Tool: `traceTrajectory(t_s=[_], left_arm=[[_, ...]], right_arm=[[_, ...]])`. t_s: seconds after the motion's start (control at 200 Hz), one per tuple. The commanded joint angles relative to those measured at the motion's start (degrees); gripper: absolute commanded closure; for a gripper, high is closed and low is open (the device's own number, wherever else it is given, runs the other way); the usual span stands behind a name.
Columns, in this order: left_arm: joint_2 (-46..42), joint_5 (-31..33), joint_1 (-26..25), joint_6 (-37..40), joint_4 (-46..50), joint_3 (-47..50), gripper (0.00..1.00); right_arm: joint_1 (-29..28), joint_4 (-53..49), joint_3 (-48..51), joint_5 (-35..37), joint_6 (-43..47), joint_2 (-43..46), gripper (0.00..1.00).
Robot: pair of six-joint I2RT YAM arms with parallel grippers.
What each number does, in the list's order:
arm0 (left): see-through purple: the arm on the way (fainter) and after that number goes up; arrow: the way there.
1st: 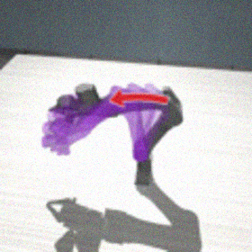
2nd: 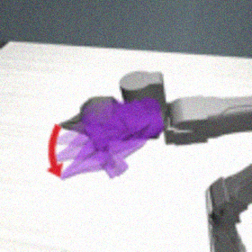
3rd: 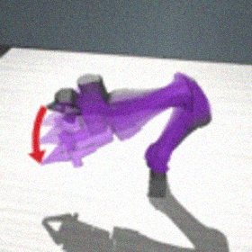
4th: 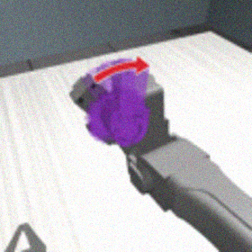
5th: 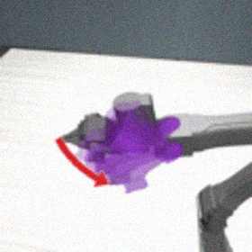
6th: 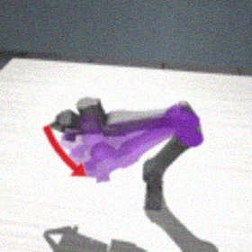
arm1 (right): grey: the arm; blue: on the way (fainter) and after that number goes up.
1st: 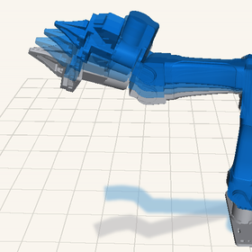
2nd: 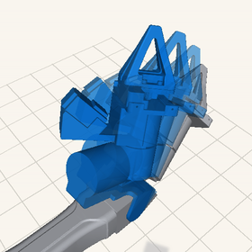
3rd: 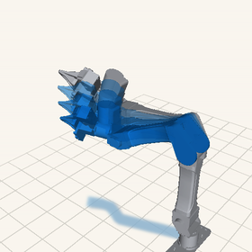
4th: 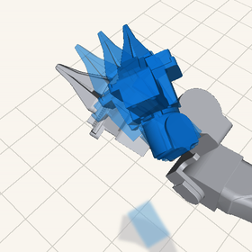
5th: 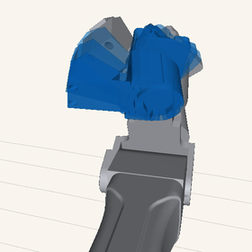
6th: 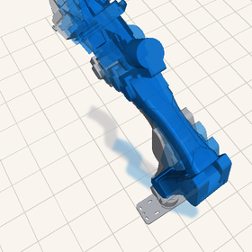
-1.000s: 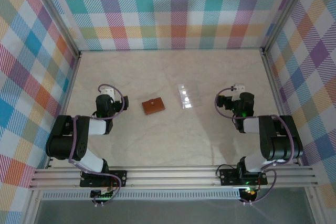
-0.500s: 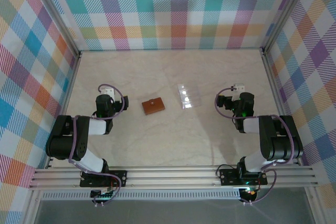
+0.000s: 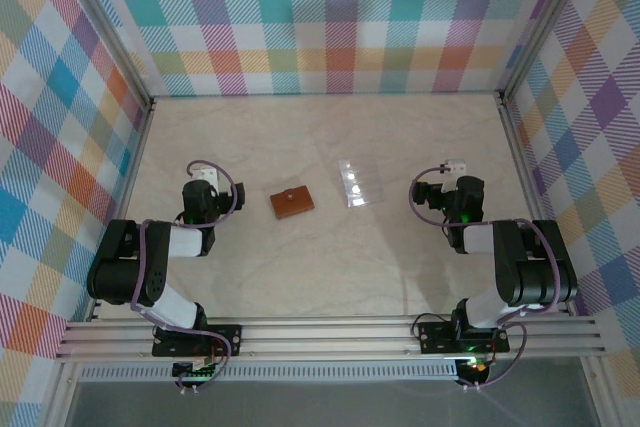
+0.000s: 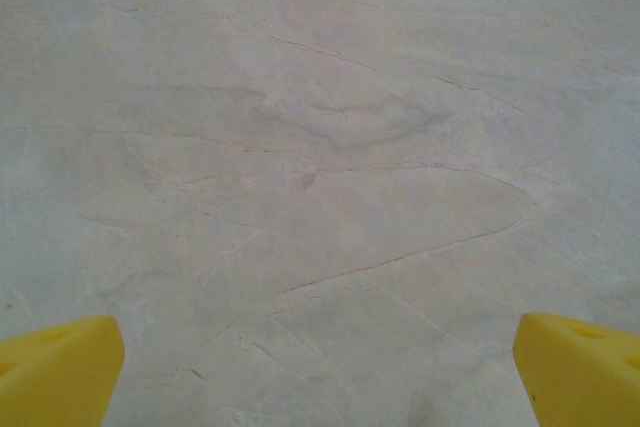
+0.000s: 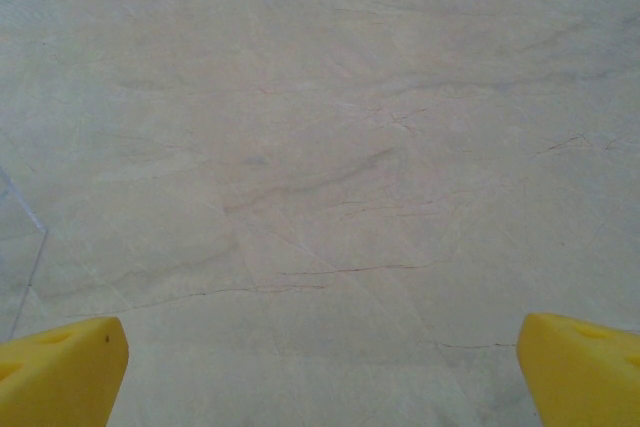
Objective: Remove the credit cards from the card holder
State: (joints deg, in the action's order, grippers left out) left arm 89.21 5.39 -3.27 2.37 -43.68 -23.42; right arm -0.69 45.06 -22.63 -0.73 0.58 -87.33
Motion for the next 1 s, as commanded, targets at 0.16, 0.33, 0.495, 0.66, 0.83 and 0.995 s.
traceTrajectory(t_s=[0.16, 0.33, 0.495, 0.66, 0.83, 0.995], left_arm=[[-0.1, -0.3, -0.6, -0.4, -1.4, -1.2, 0.00], [-5.2, 6.9, -3.1, -1.1, 21.3, -11.8, 0.00], [-7.1, 6.7, -5.6, -7.2, 37.6, -20.2, 0.00], [-8.1, 0.9, -9.9, -14.4, 47.7, -25.2, 0.00], [-4.0, -4.9, -14.9, -17.8, 57.6, -31.6, 0.01], [2.0, -10.2, -19.1, -18.6, 64.9, -37.4, 0.03]], right_arm=[[0.5, -1.7, -2.3, 1.3, -1.9, 1.5, 0.00], [0.4, -23.1, -10.8, 3.3, -4.0, 8.6, 0.00], [0.4, -40.5, -19.1, -4.4, -7.7, 10.1, 0.00], [0.3, -51.5, -25.5, -12.7, -13.5, 8.9, 0.04], [-1.7, -62.0, -31.8, -23.1, -12.5, 4.7, 0.16], [-4.2, -66.3, -35.3, -28.3, -10.8, 0.6, 0.27]])
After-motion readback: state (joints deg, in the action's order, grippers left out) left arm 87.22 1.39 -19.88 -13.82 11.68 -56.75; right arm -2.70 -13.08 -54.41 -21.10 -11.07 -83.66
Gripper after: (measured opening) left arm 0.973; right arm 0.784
